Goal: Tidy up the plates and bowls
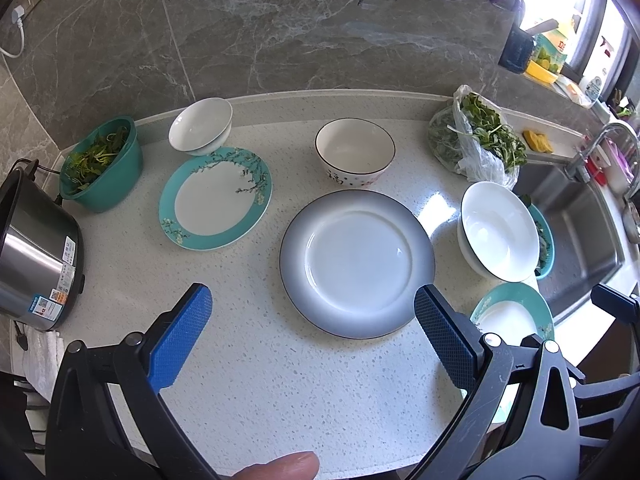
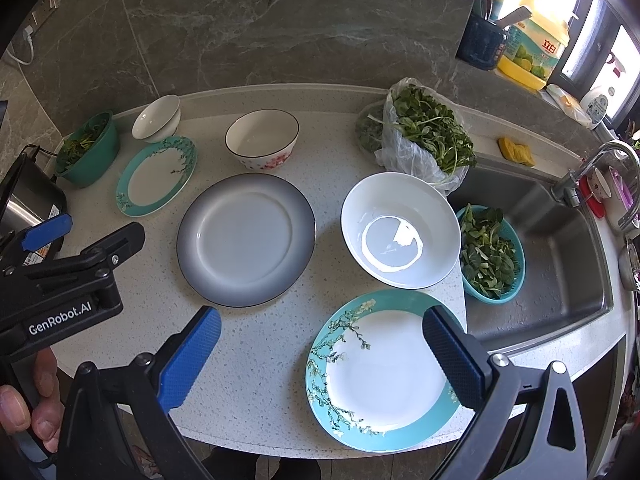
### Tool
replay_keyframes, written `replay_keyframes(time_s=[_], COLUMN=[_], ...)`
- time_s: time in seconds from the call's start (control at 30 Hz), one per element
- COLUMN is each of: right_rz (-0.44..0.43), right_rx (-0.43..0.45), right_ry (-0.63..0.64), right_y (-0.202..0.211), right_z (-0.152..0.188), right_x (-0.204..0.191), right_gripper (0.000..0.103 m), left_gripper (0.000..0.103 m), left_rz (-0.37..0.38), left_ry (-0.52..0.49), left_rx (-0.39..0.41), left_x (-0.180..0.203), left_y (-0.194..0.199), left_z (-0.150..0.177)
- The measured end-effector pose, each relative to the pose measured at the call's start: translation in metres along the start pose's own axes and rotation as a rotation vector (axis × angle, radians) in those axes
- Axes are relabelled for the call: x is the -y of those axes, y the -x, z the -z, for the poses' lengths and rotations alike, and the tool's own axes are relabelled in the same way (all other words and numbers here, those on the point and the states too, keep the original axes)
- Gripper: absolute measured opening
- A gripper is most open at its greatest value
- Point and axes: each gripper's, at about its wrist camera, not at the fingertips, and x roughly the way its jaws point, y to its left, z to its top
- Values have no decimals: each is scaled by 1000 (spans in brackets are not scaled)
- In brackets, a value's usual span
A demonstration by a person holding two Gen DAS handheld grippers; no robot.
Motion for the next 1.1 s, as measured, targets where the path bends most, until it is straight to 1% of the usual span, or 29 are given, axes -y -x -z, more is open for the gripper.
replay_keyframes(time_s=[1.1], right_rz=[13], right_rx=[-10], right_ry=[-18], right_y=[-4], right_z=[1], right_x=[4], right_gripper=[103], left_gripper=[103], left_rz=[6], left_ry=[-15], left_rx=[-7], left_x=[6], left_y=[-6], left_z=[0])
